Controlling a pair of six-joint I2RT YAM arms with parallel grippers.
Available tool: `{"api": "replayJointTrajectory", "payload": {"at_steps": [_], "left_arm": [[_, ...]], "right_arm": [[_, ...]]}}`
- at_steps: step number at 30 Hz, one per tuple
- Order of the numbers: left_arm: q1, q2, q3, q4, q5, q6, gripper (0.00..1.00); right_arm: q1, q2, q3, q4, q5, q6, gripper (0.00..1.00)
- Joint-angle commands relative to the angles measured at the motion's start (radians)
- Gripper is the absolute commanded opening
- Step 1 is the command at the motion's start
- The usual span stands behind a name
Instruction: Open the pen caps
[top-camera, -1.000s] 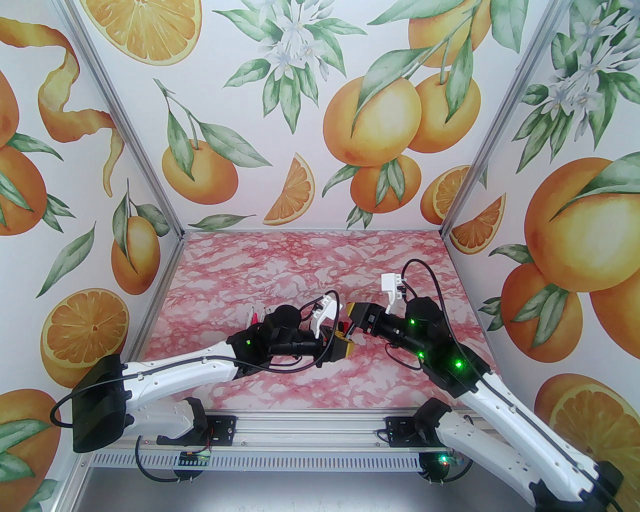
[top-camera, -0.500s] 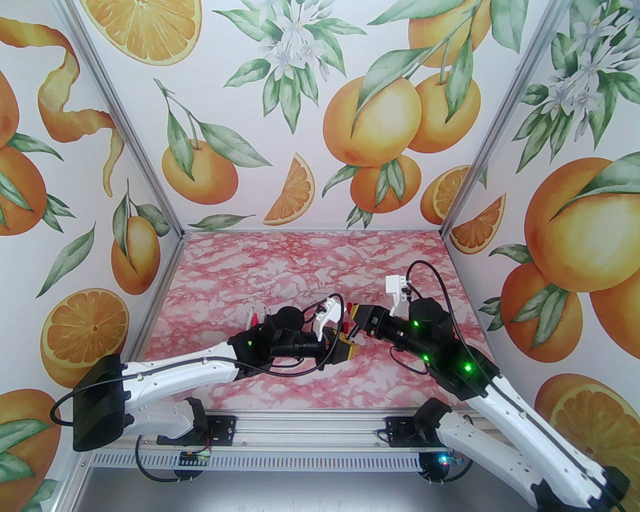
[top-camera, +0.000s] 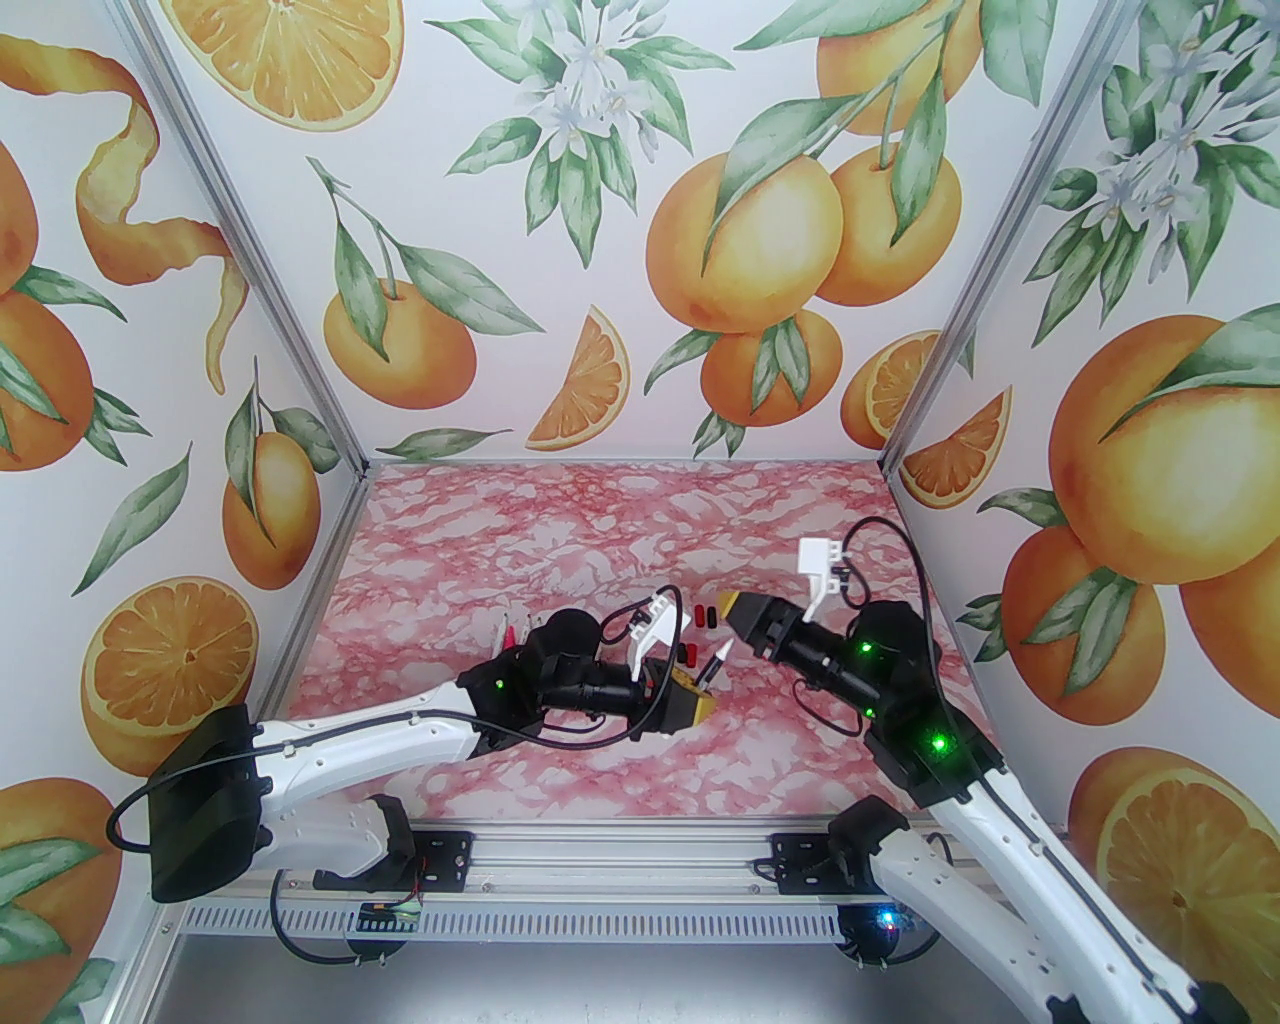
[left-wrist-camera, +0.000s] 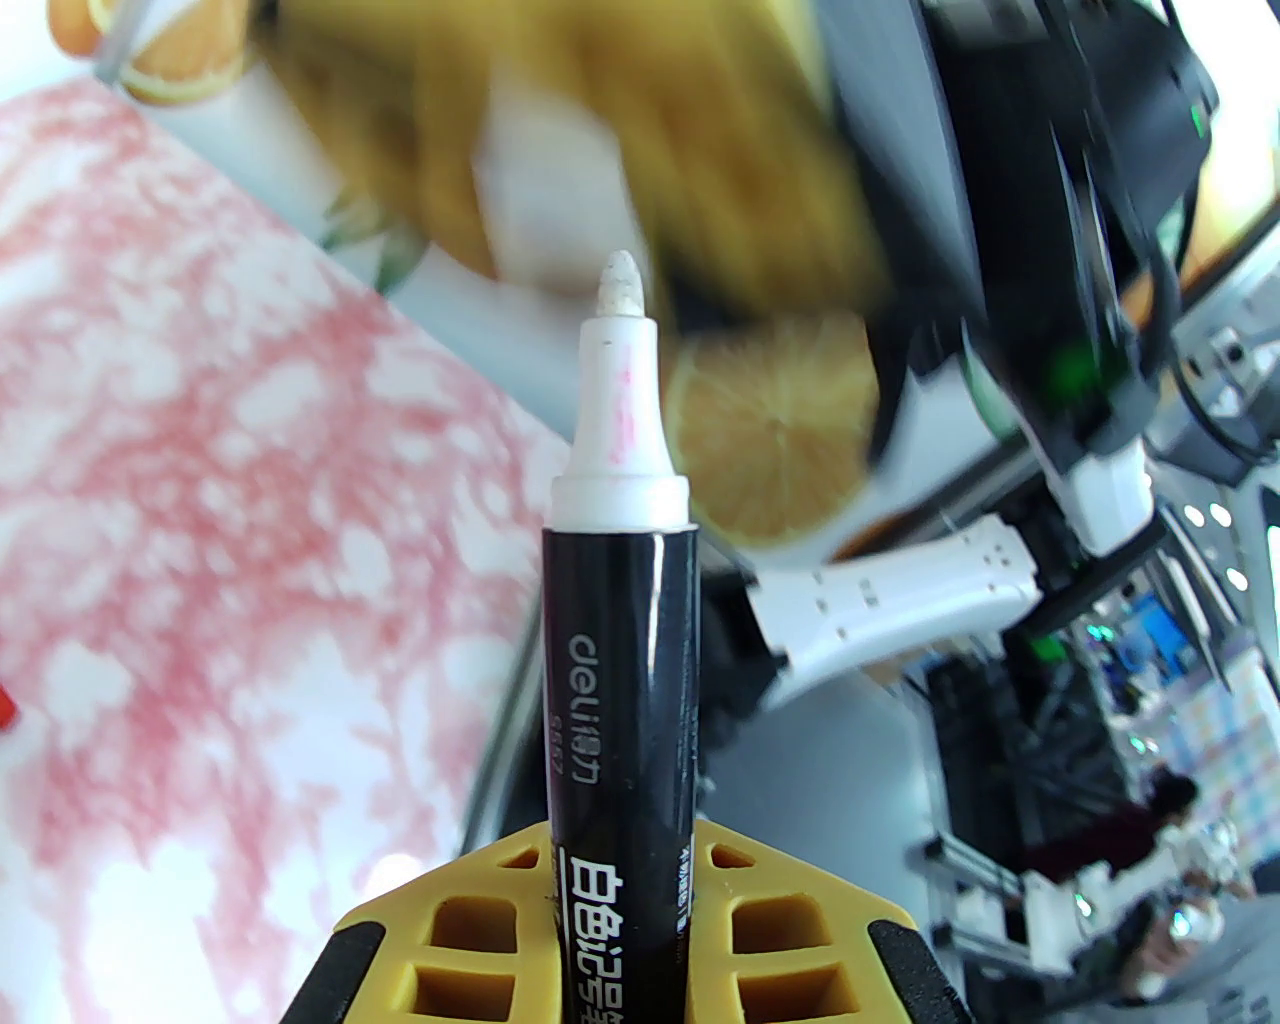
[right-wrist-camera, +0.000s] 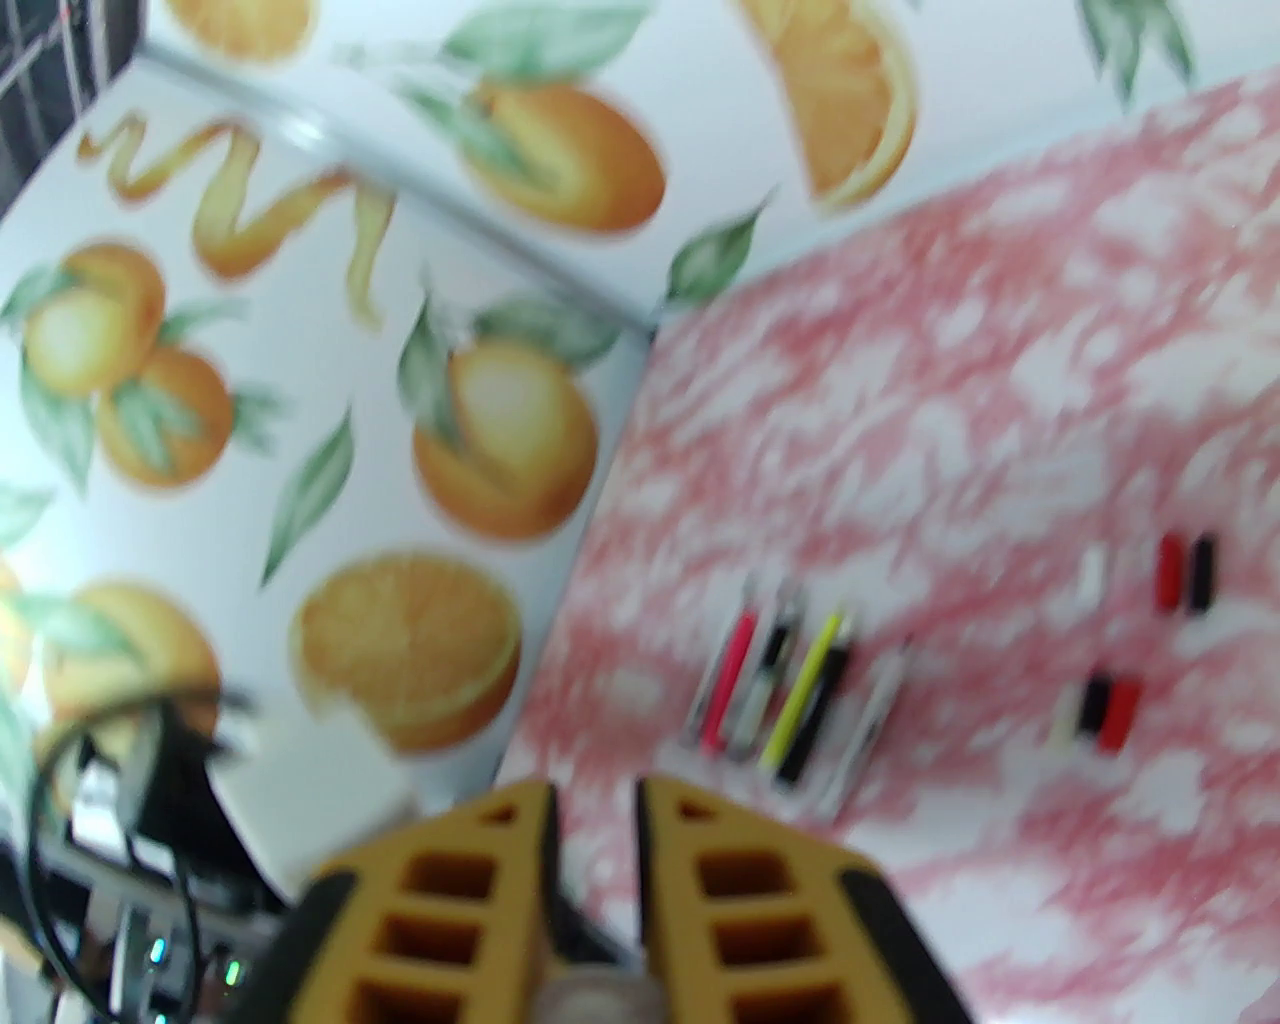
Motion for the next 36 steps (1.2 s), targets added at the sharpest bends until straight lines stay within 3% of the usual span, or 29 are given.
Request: {"api": "replayJointTrajectory", "payload": {"at_steps": [1,7,21,24,36], "left_arm": [[-0.002,-0.012,-0.007,0.021,0.049,-0.003,0.00],[-0.002,-0.042,-0.012,-0.016,-0.014,0.021,0.00],[-0.007,-0.177,-0.024,-0.237,-0.367,0.133,0.00],[-0.005,-0.190,-0.030,-0.295,-0.435,0.143,0.00],[-0.001,-0.221,-0.043,-0.331,-0.459,0.152,0.00]], "right_arm": [[-0.017,-0.006,-0.013,0.087,0.005,-0.022,0.06],[-0.020,-0.006,0.026,-0.029,0.084,-0.076,0.06],[-0.020,0.081,0.071,-0.525,0.262,-0.283,0.10],[-0.007,0.118,0.034,-0.508,0.273,-0.287,0.10],[0.062,0.377,-0.088,-0.180,0.259,-0.282,0.09]]}}
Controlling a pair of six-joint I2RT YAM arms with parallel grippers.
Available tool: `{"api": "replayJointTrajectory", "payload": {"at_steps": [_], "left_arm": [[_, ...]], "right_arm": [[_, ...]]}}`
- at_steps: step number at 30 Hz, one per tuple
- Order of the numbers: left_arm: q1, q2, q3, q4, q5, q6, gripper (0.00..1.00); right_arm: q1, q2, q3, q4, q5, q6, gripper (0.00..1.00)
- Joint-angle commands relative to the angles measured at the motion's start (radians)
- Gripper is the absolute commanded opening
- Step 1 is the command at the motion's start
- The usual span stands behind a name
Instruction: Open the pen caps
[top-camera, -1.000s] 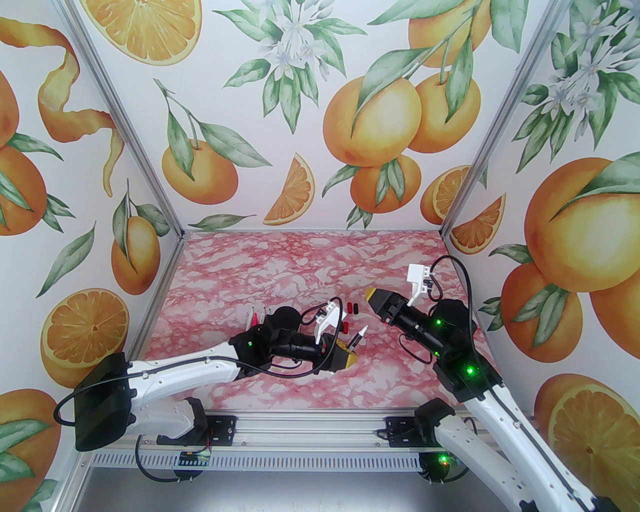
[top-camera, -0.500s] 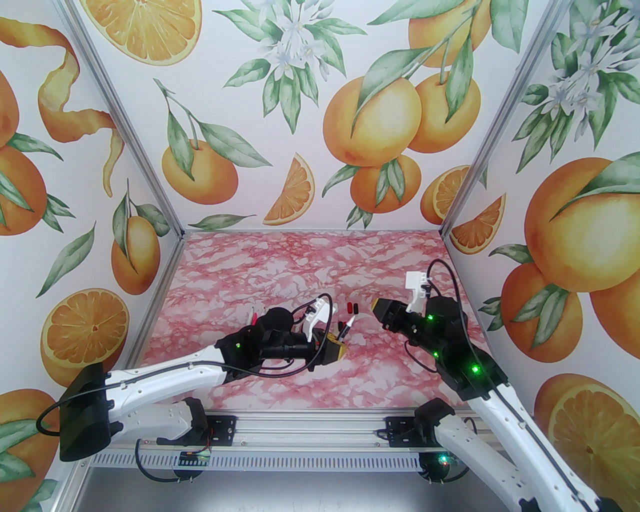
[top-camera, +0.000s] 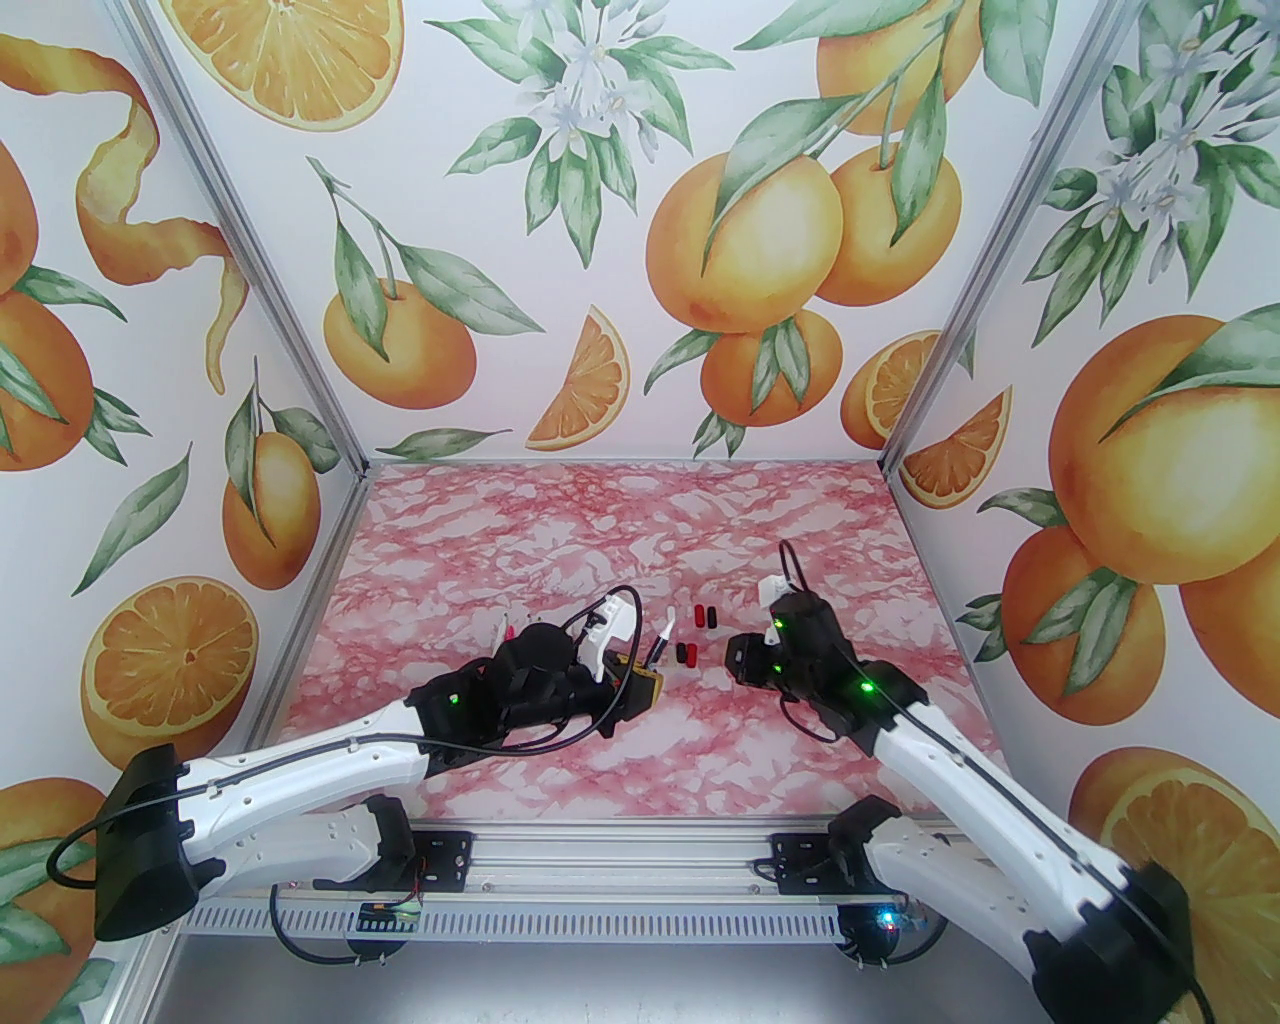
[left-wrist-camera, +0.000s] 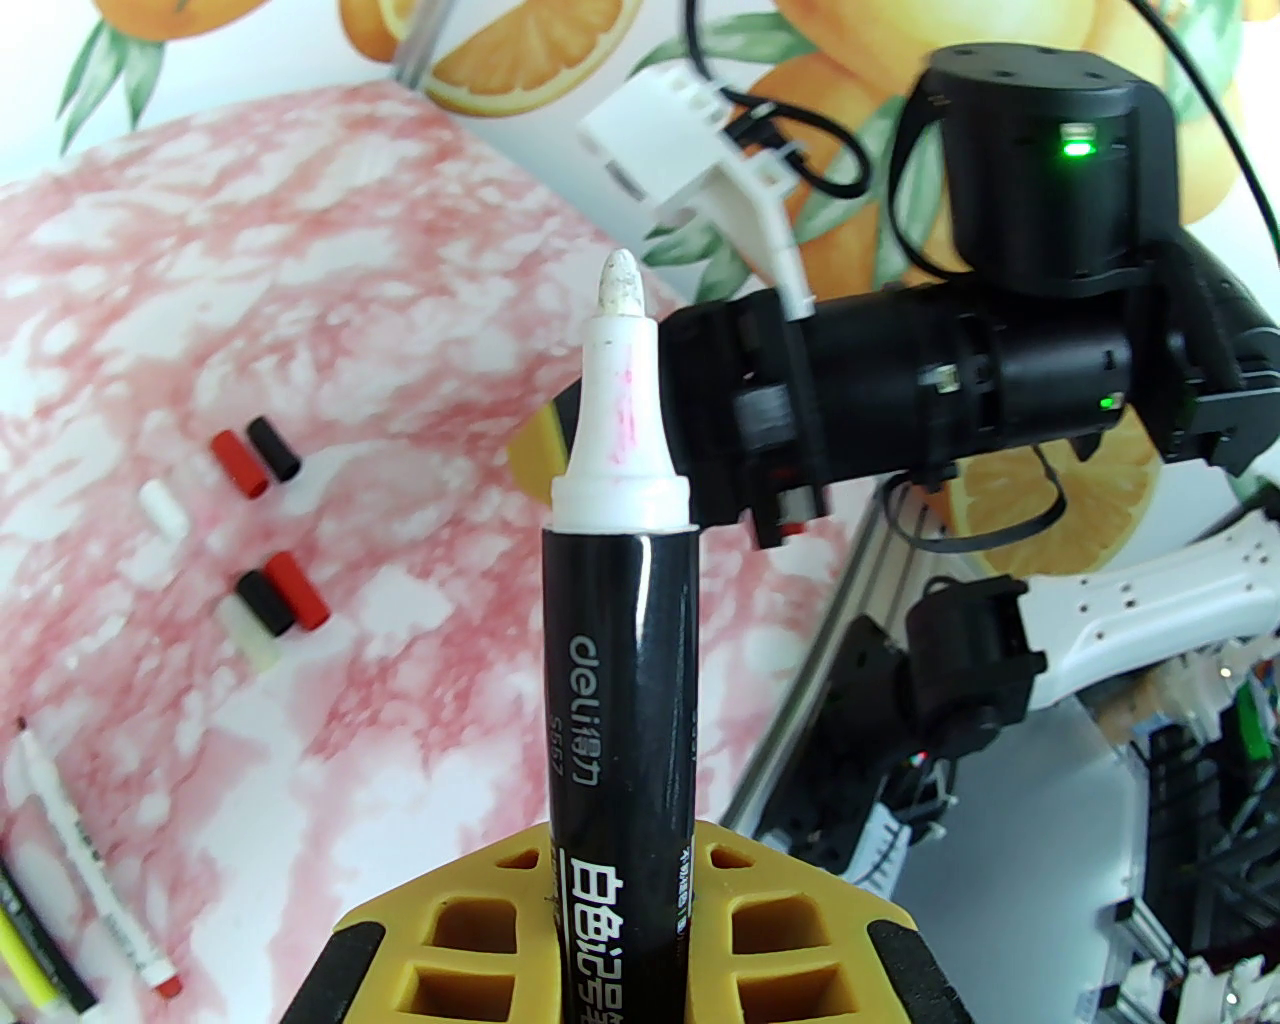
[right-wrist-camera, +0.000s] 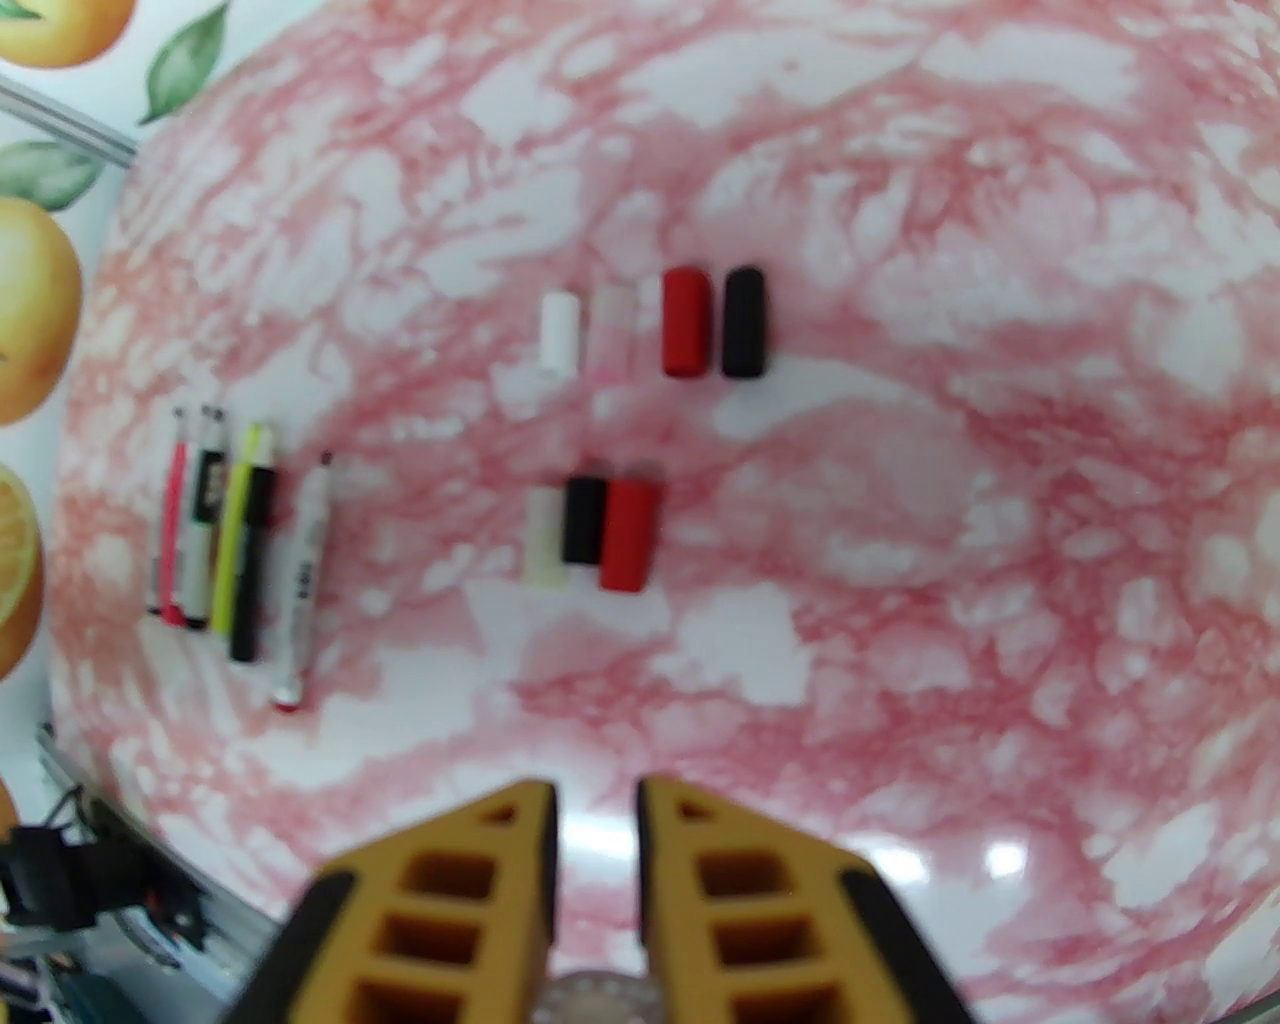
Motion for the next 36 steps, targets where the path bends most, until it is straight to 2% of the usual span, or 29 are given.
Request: {"api": "replayJointTrajectory", "payload": {"at_steps": [1,20,36], "left_arm": [[0.001,-0.018,-0.006,-0.019,-0.017,0.023,0.00],[0.012,-0.037,-0.040,0.016,0.015,-0.005,0.00],[0.018,-0.048,-0.059,0.033,0.028,-0.023,0.00]], "right_arm": [[0.006,0.064,-0.035,0.169,-0.006,-0.019,0.10],[-0.004,0.407,-0.027,0.357,0.048,-0.008,0.12],[-0.025,0.530,0.004,0.403,0.060,-0.015,0.15]]}}
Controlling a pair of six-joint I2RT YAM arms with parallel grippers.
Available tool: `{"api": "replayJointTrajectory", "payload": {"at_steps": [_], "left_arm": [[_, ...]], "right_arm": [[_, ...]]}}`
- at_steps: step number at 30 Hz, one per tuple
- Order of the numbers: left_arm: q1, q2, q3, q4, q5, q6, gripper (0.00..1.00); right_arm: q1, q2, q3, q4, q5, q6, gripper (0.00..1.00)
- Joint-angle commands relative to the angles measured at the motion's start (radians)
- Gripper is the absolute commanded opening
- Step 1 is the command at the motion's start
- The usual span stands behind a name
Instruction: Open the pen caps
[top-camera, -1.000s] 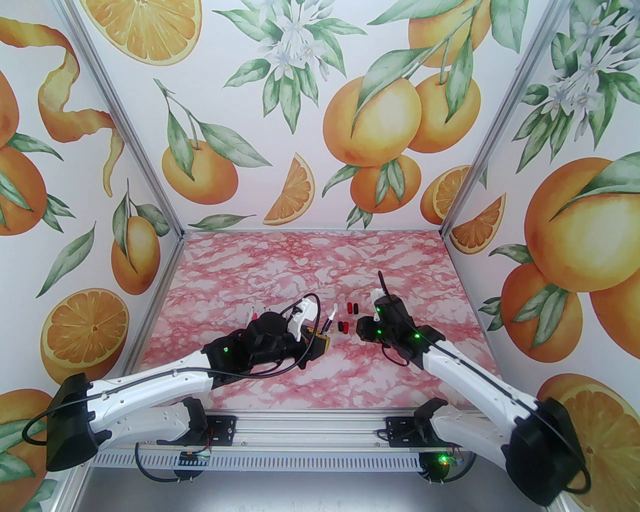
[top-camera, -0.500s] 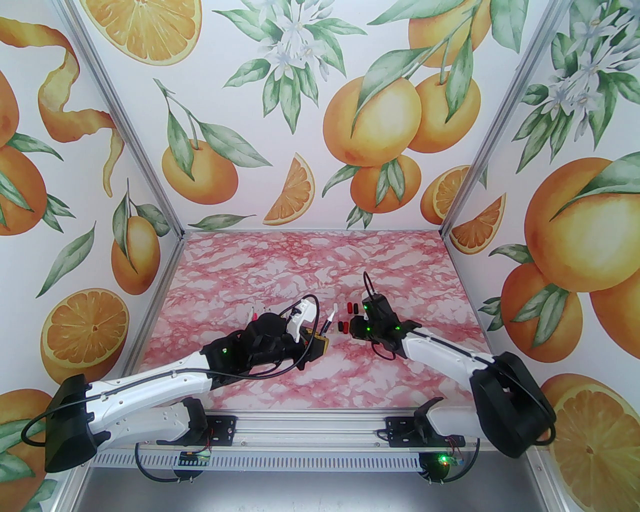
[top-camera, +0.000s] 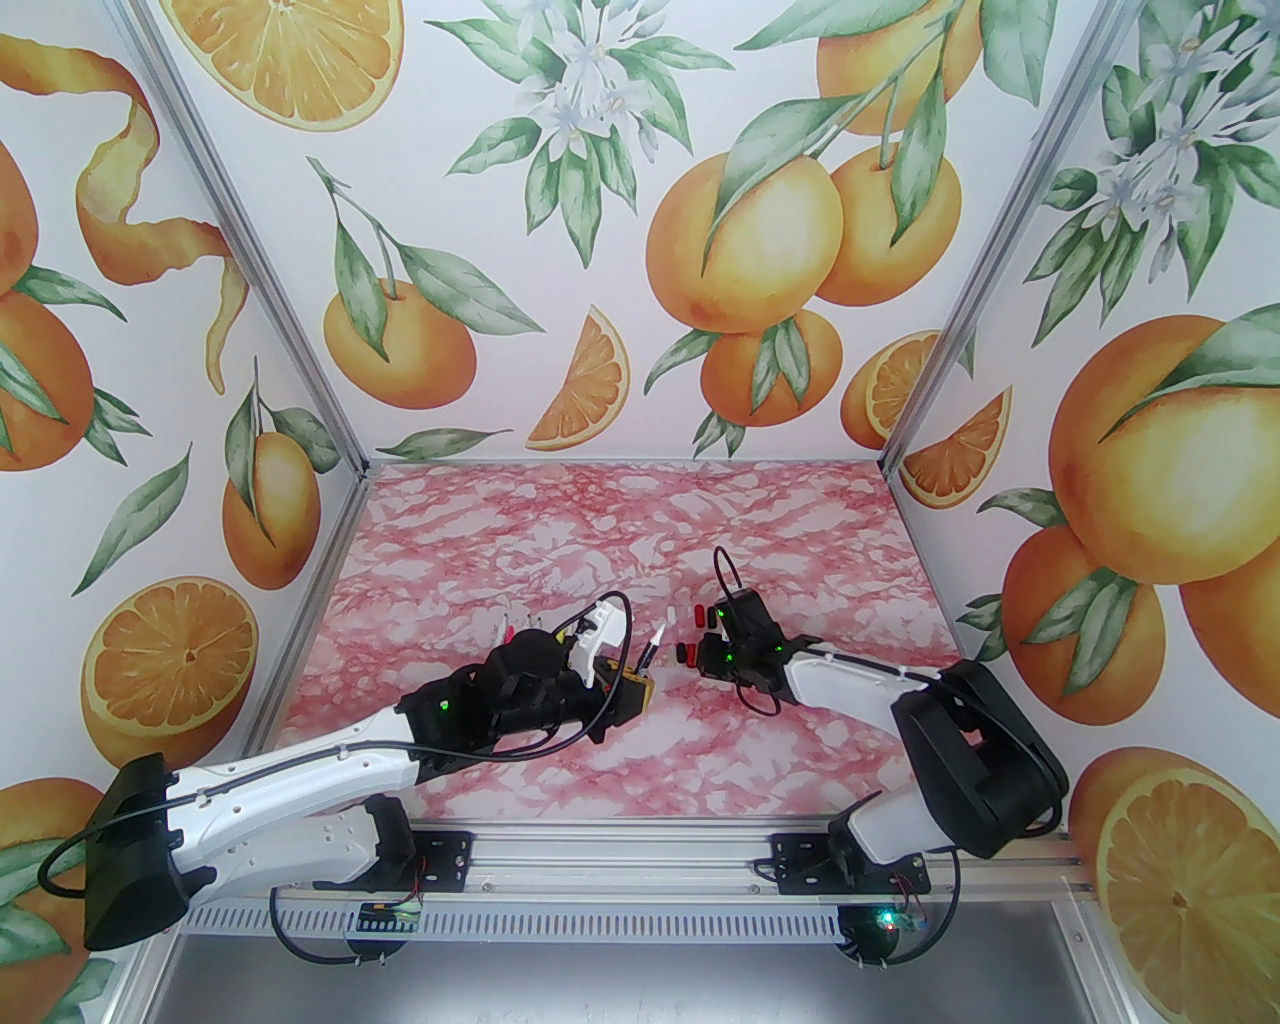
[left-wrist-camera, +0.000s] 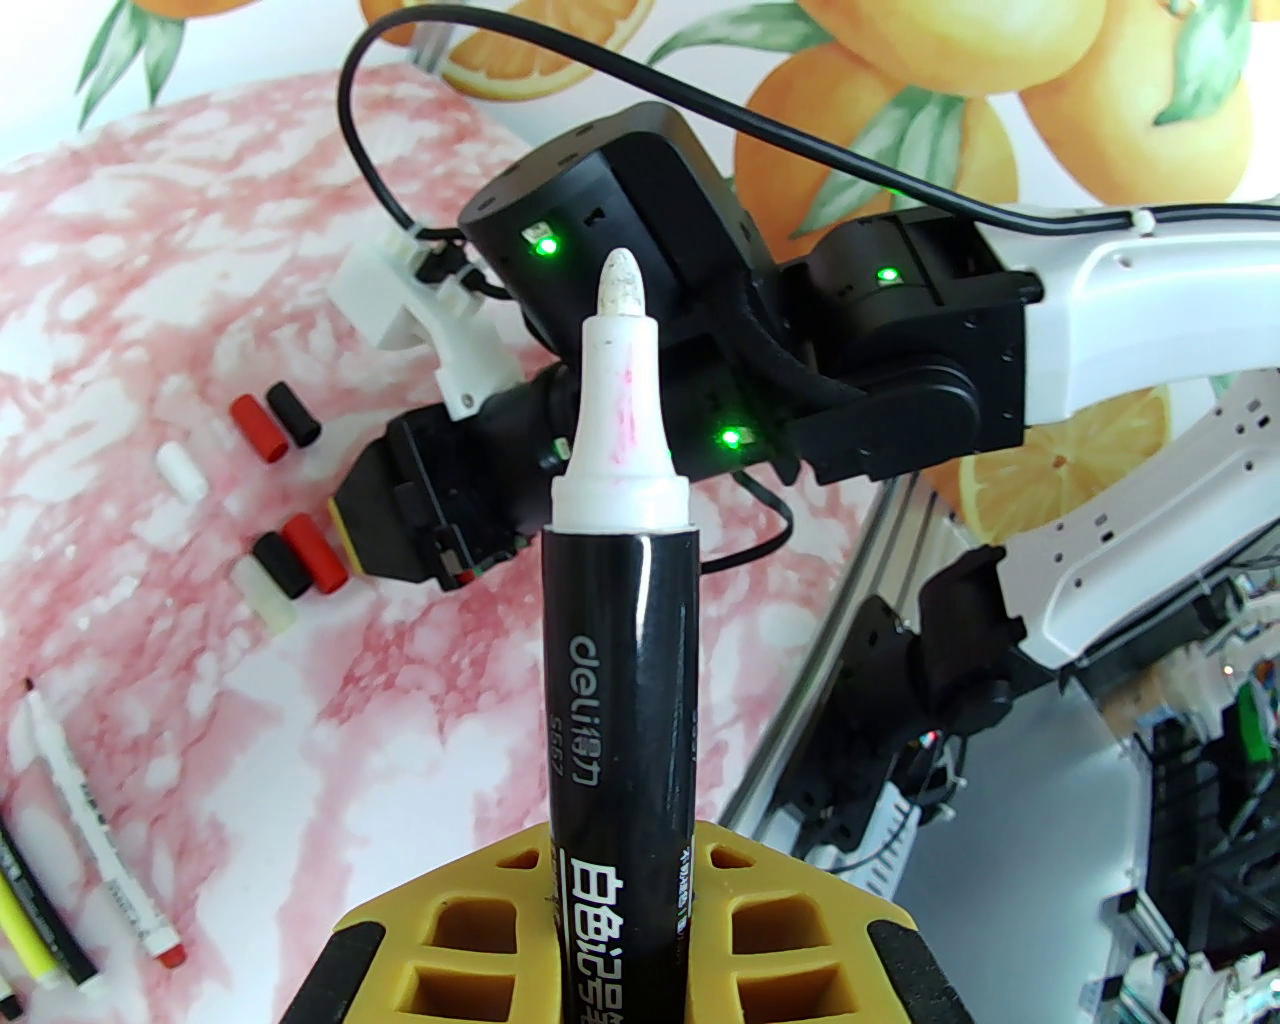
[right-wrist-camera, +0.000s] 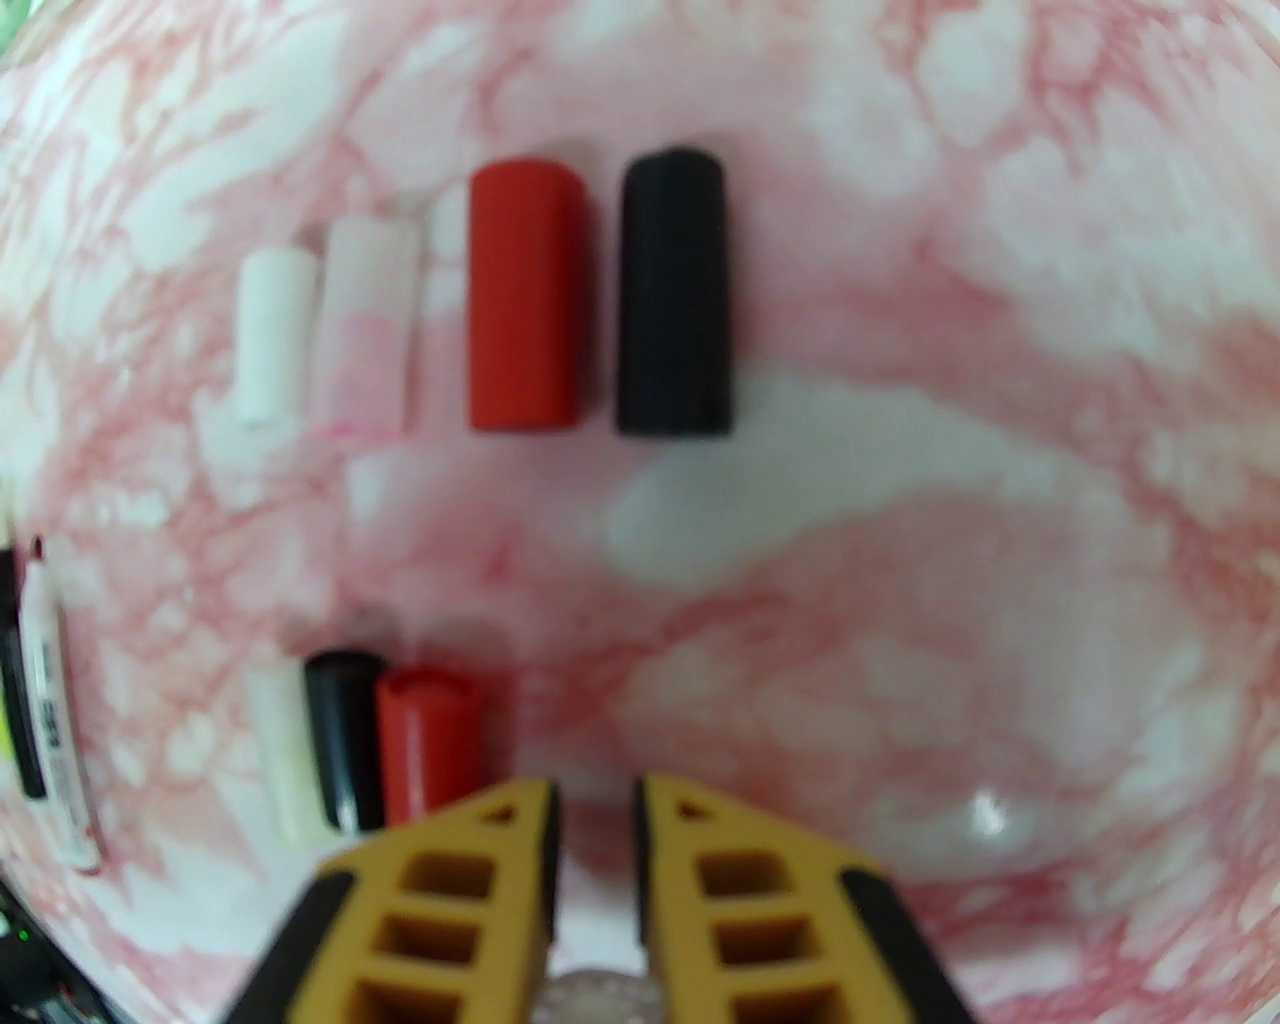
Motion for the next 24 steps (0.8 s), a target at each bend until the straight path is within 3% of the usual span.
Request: {"api": "replayJointTrajectory", "payload": {"at_steps": [1,24], "left_arm": [[0.007,-0.013,-0.014,0.030,0.016,-0.012,0.00],[0.008,-0.010,-0.025,0.044,0.033,-0.036,0.00]], "right_arm": [[-0.009,0.017,0.030,0.021,0.032,-0.012,0.16],[-0.014,0.068,0.073,0.005,0.045,-0.040,0.29]]}}
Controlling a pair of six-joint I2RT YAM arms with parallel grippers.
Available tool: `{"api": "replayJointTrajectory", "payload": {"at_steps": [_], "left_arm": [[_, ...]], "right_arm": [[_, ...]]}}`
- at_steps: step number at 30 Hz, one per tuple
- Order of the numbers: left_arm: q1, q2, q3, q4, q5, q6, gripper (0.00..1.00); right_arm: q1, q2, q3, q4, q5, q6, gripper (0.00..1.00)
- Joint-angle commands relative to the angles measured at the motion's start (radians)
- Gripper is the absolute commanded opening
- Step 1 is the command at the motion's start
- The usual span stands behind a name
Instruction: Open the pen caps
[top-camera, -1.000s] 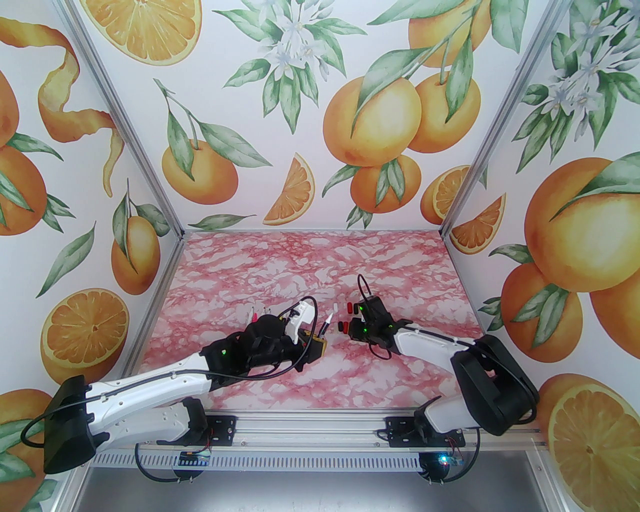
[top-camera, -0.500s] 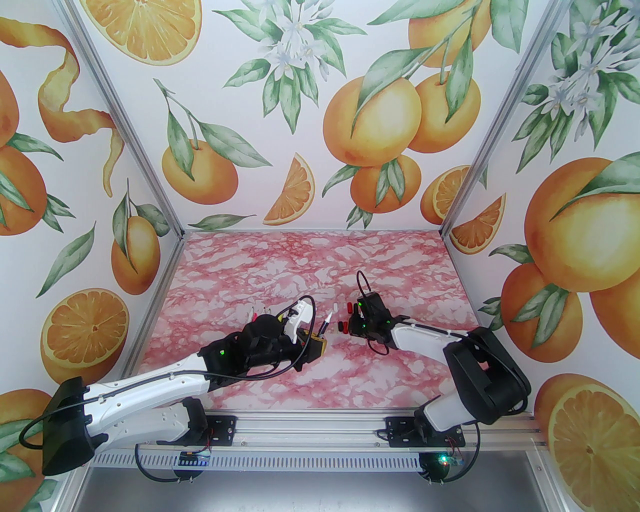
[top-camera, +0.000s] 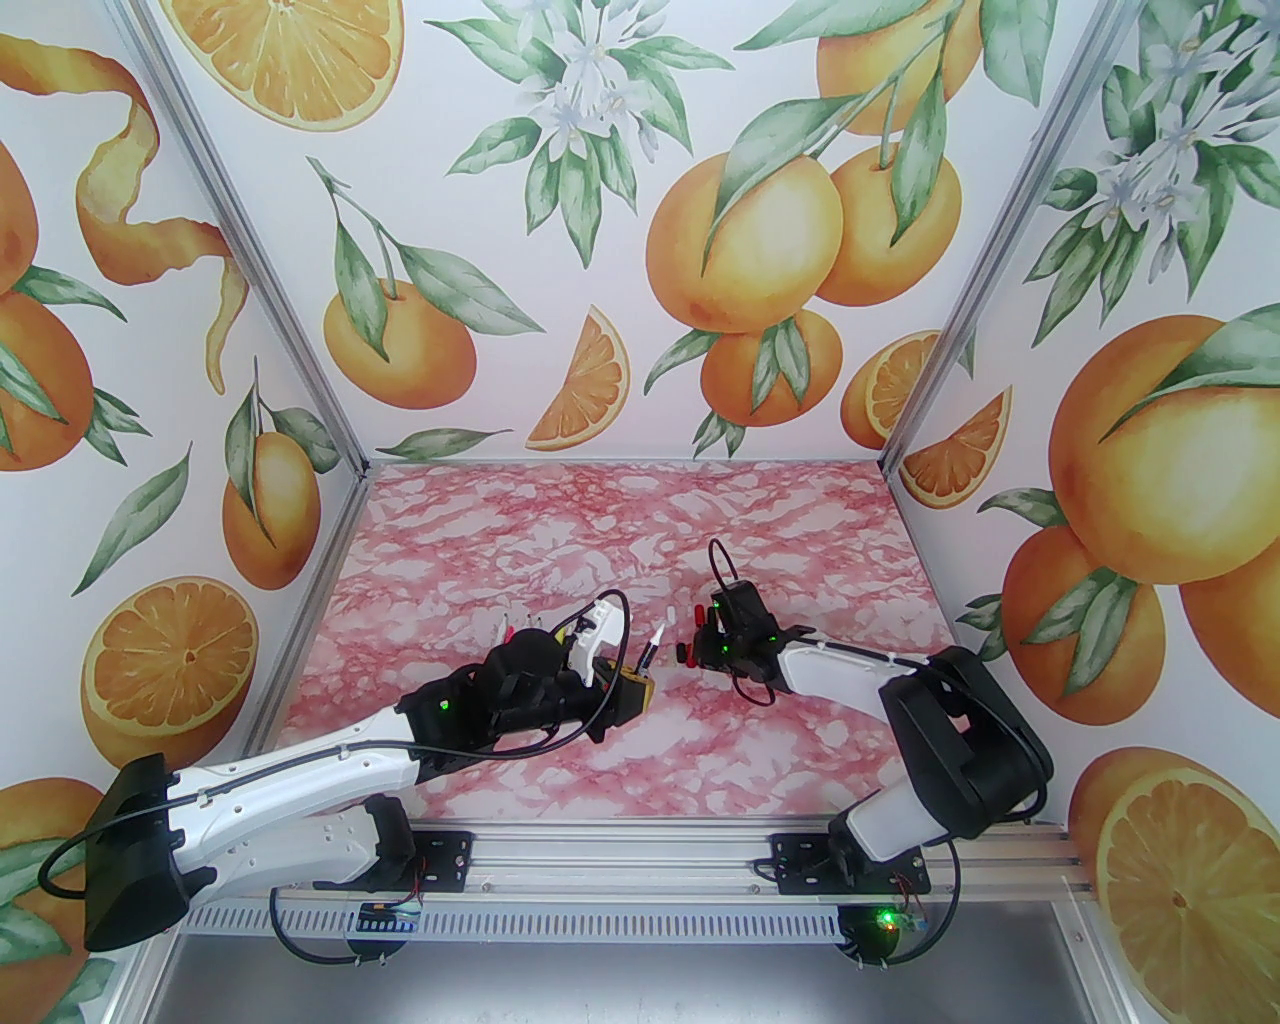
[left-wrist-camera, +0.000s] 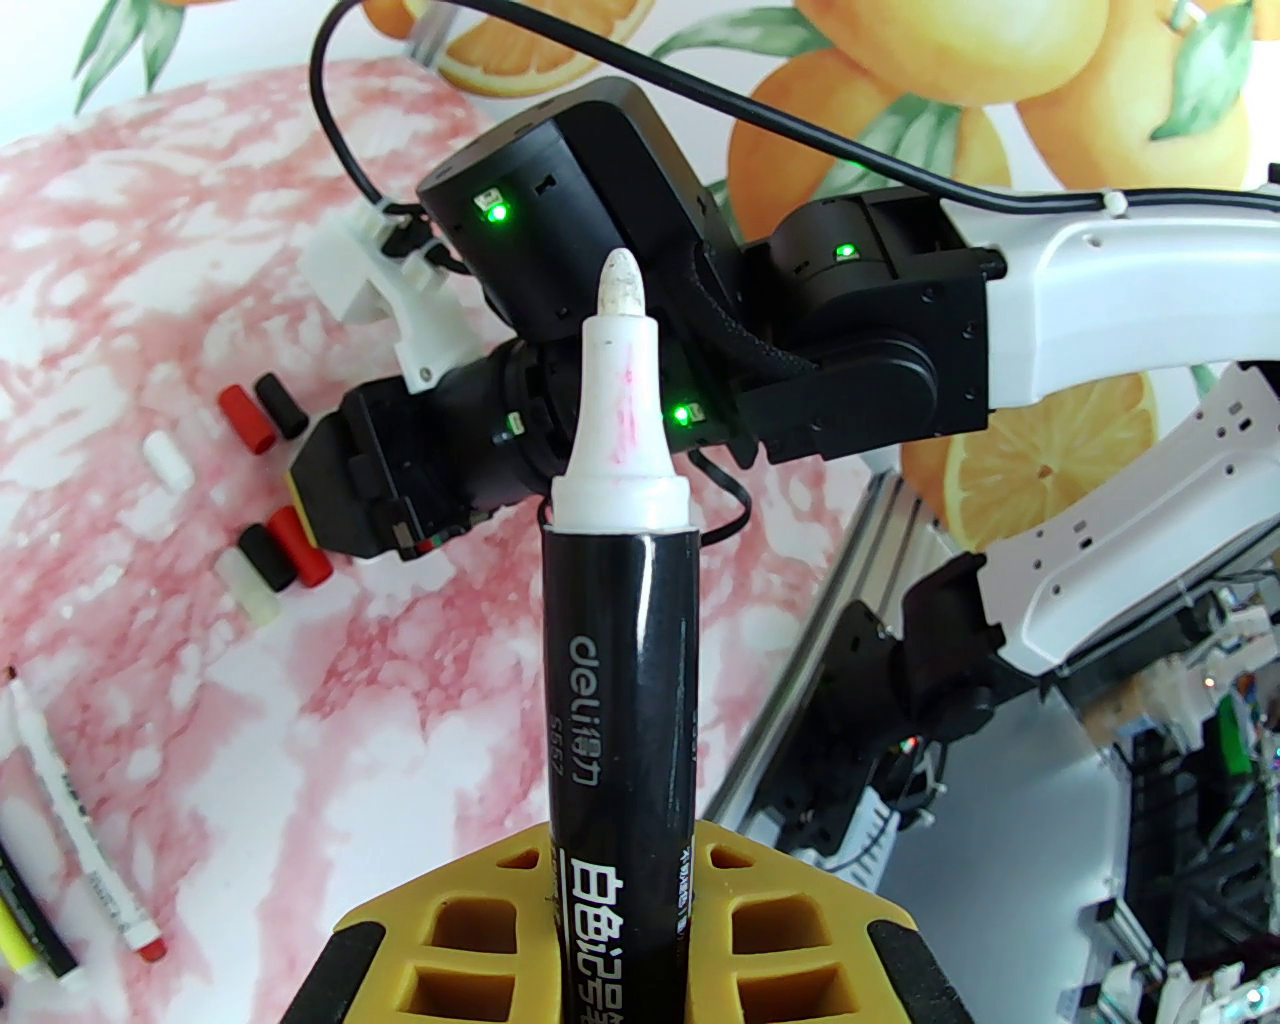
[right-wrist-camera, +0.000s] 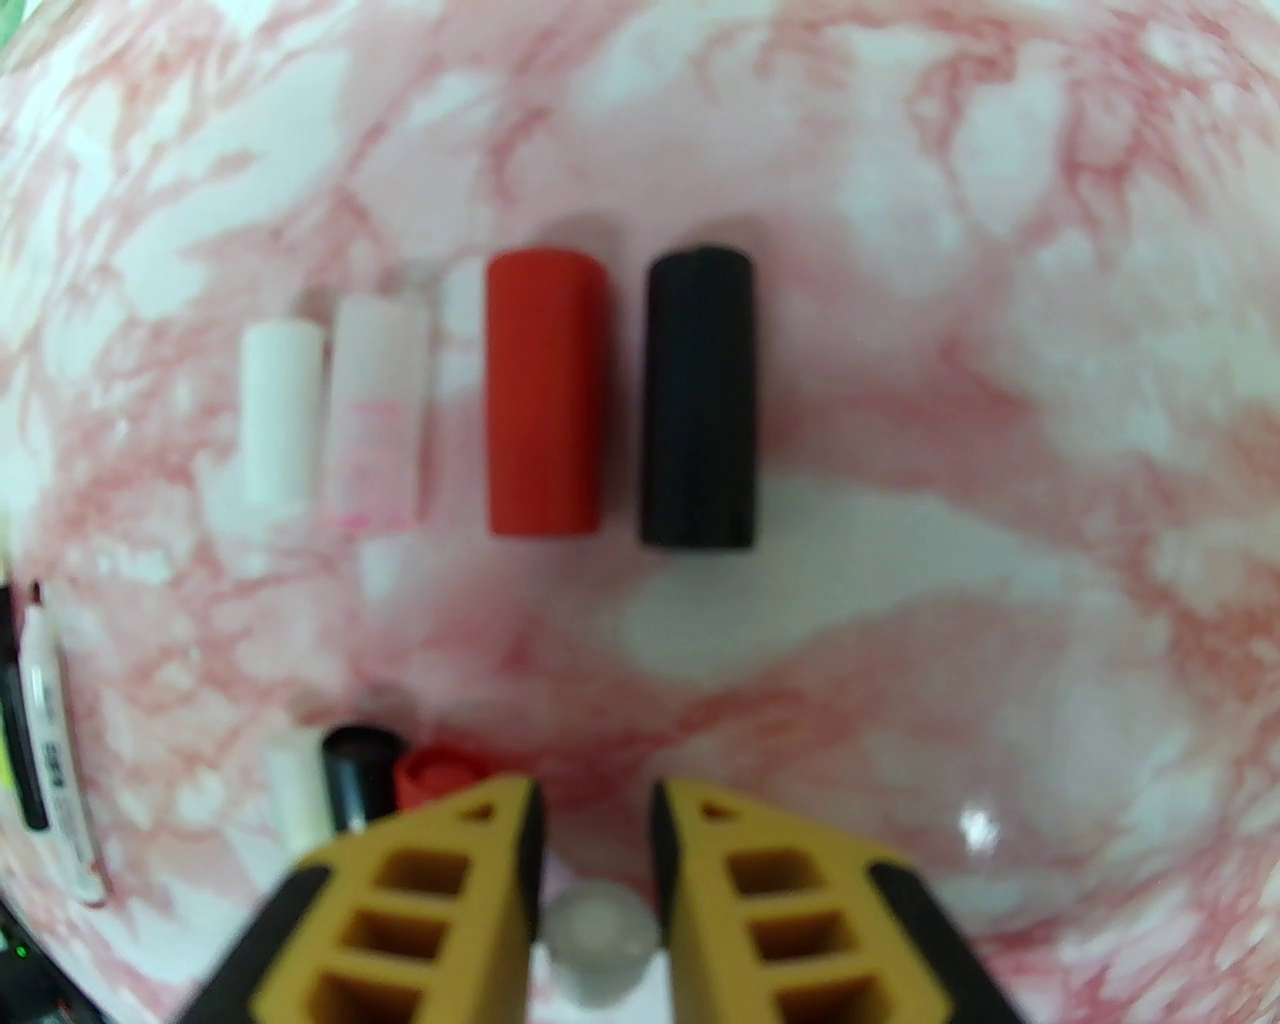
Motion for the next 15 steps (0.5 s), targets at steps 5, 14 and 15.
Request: {"api": "replayJointTrajectory", "payload": {"at_steps": [5,14,15], "left_arm": [[0.003,-0.009,-0.017,0.031,0.014,-0.006,0.00],[-0.005,0.014,-0.032,-0.003,-0.058,-0.003,0.00],[-0.007,0.018,-0.037,-0.008,-0.076,-0.006,0.00]], "right_arm": [[-0.008,-0.002,0.032,-0.013,0.038,-0.029,0.32],[0.003,-0.188,-0.011,-0.089,-0.008,-0.059,0.41],[0.007,-0.224,-0.018,-0.104,-0.015,-0.063,0.44]]}}
